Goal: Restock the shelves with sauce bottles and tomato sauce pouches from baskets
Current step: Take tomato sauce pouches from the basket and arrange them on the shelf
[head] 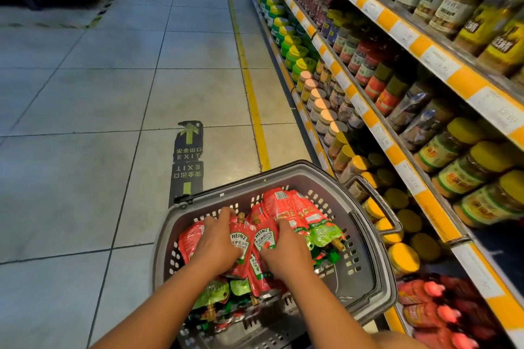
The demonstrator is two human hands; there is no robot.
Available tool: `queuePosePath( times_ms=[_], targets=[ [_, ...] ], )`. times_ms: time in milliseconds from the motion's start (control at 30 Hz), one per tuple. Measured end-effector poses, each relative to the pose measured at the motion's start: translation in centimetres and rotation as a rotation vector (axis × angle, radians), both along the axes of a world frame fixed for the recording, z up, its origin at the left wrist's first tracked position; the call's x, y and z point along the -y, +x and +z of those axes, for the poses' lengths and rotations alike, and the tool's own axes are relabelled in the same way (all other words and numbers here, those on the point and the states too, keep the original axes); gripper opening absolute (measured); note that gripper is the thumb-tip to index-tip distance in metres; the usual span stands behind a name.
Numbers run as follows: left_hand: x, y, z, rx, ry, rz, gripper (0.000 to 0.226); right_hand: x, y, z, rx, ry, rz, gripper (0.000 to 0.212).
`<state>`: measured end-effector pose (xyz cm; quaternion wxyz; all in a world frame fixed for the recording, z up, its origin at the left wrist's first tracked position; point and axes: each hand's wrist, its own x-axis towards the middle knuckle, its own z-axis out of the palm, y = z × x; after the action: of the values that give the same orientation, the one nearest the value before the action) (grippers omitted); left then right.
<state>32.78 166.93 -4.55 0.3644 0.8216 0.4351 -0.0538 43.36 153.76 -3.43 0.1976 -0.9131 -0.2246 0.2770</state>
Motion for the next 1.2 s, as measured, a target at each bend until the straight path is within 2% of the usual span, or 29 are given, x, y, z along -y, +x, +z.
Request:
queuePosePath(
  times_ms=[67,167,267,367,500,600,733,967,1200],
  targets=[
    [0.1,-0.4,0.2,0.036,-0.028,0.005,0.083,0.2,-0.2,0.2,-0.002,0.014,-0.013,0.084],
    [0.5,-0.9,0.4,0.105,-0.079,0.011,0.086,0.8,-0.6,0.9,-0.007,0.045,-0.033,0.074],
    [0.9,-1.1,1.0,0.158,-0.141,0.014,0.096,1.5,-0.7,1.3,-0.022,0.071,-0.069,0.067],
    [1.3,-1.3,1.9,0.207,-0.187,0.031,0.104,2.4,-0.5,1.7,-0.058,0.105,-0.144,0.067],
    [1.9,-1.4,3.8,0.243,-0.188,0.039,0.102,3.8,-0.3,2.7,-0.129,0.192,-0.277,0.066],
    [2.5,-1.1,5.9,0.297,-0.208,0.047,0.096,4.8,0.0,3.6,-0.160,0.292,-0.374,0.052],
    [3.7,-0.2,9.1,0.381,-0.192,0.008,0.058,6.7,0.2,5.5,-0.182,0.457,-0.516,0.038],
    [8.1,3.1,16.2,0.574,-0.226,-0.074,0.048,13.0,-0.3,9.8,-0.132,0.735,-0.713,0.023],
    [15.3,6.7,21.9,0.712,-0.324,-0.261,0.052,22.4,0.0,15.4,0.069,0.927,-0.837,0.030]
  ],
)
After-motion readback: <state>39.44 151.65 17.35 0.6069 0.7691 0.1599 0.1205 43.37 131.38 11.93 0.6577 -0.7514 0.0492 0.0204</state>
